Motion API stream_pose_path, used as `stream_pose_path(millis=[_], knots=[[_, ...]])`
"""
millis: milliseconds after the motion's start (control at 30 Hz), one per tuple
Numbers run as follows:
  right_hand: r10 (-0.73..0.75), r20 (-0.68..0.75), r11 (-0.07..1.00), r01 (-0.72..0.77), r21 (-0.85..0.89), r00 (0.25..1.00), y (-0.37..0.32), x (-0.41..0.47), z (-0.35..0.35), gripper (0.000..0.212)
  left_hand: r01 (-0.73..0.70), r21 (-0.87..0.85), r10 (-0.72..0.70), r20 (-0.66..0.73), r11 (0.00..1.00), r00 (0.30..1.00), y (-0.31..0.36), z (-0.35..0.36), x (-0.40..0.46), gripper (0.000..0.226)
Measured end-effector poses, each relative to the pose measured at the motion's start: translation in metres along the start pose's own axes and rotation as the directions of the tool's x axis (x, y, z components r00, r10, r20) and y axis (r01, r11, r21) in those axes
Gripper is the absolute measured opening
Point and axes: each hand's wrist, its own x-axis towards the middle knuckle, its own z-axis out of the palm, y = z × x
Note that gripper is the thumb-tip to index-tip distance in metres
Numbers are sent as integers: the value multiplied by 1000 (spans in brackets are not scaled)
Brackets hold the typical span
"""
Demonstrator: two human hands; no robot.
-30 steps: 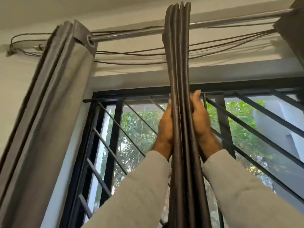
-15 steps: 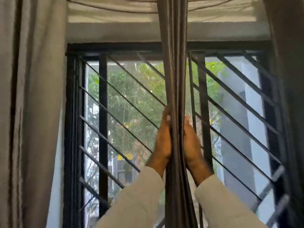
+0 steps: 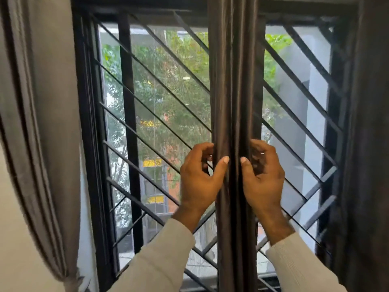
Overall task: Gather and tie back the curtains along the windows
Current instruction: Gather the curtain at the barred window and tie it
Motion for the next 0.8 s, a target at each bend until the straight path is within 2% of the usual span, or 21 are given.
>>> stream_pose_path(millis=[100,200,267,333,400,467,533,567,633,700,733,800], knots=[[-61,15,980,62,-188,998,22,4,-9,30,20,74,-15,-63,997,998,-2,3,0,33],[5,30,980,1,-198,1000,33,9,-16,24,-60,229,72,-46,972,996,-11,5,1,22],[73,89,978,-53,-204,993,30,8,-20,35,-154,309,160,7,938,987,-16,8,-2,23],[78,132,956,-37,-289,988,29,8,-23,40,-232,395,220,75,889,973,-17,11,-5,25],[-37,164,918,98,-383,986,36,6,-28,29,-250,472,226,108,845,968,-16,14,-10,23],[-144,137,857,193,-477,980,45,6,-37,19,-198,540,179,89,818,980,-13,14,-17,27],[-196,39,791,182,-584,980,47,1,-47,17,-142,561,137,50,816,989,-11,11,-21,28],[-226,-1,770,178,-613,974,46,-3,-49,24,-127,556,127,38,821,991,-11,10,-23,26],[-308,40,785,277,-554,951,47,-9,-49,39,-127,554,126,39,823,991,-10,9,-25,26],[-370,204,819,422,-389,906,51,-14,-40,44,-161,593,157,59,789,986,-11,11,-26,25],[-353,257,840,426,-336,900,55,-17,-34,41,-181,612,170,77,769,982,-11,12,-27,25],[-225,243,894,299,-334,944,59,-19,-25,32,-228,640,195,122,734,973,-14,14,-30,29]])
